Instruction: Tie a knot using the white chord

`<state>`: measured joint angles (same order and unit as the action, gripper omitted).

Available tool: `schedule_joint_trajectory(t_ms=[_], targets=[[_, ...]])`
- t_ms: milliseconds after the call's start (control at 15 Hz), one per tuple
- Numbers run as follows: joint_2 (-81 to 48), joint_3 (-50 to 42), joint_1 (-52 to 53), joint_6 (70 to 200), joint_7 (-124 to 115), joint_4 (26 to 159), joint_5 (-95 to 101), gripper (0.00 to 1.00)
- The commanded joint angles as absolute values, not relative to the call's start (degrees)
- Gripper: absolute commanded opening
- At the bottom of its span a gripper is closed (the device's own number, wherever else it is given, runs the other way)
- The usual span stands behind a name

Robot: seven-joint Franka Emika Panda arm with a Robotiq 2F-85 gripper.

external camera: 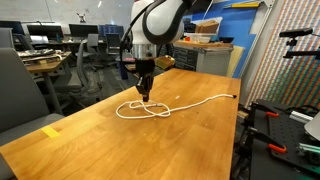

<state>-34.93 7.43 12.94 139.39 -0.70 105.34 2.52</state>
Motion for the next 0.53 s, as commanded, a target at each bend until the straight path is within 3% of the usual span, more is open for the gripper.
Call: schedule_joint_trajectory(t_ms=[0, 200, 267, 333, 467], targets=[[-40.15, 12.91, 6.89, 138.05, 4.32, 102.37, -7.44, 0.07], [-43.07, 15.15, 3.63, 138.24, 5.74, 101.34, -14.09, 0.07], [-43.37, 15.03, 3.45, 139.04, 5.61, 101.44, -14.83, 0.32], [-43.31, 14.3, 3.8, 140.46, 5.17, 101.86, -14.57, 0.33], [-40.75, 9.76, 7.63, 144.62, 2.8, 104.09, -8.71, 0.47]])
